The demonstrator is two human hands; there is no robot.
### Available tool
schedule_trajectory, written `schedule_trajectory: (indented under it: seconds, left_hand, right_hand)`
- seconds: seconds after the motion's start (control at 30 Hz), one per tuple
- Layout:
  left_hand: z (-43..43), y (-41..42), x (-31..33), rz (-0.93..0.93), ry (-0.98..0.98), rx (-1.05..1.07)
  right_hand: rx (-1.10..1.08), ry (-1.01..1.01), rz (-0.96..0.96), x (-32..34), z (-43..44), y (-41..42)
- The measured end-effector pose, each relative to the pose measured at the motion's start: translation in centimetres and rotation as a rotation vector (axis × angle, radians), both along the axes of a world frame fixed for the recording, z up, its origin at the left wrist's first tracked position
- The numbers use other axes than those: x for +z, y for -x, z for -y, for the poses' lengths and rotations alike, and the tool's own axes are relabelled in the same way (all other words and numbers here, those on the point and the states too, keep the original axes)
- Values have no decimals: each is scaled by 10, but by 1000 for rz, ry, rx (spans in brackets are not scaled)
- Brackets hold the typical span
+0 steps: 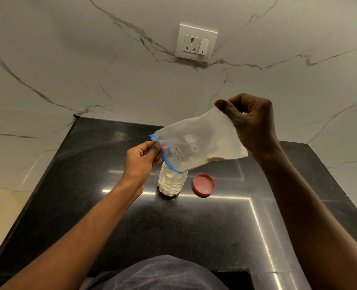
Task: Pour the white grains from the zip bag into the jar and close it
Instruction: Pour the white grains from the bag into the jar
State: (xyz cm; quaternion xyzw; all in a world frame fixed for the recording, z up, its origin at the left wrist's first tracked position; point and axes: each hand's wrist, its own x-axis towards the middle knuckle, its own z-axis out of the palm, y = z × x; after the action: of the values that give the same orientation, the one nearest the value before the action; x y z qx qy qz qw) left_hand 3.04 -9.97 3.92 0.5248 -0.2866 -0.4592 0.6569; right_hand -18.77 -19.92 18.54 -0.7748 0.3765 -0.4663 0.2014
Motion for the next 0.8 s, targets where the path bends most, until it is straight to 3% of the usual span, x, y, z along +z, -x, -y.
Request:
schedule_trajectory:
  seconds: [0.47, 0.57, 0.67, 0.8]
  left_hand:
    - [3, 4, -9, -67, -5, 19]
    - [3, 3, -13, -105, -24, 27]
    - [5, 1, -15, -125, -41, 37]
    - [6, -2, -20, -157, -65, 53]
  right_hand:
    - [41, -93, -54, -3, -6, 7]
    - [140, -197, -152, -14, -6, 19]
    - [298, -347, -129, -30, -8, 33]
    - [292, -467, -97, -56, -6, 51]
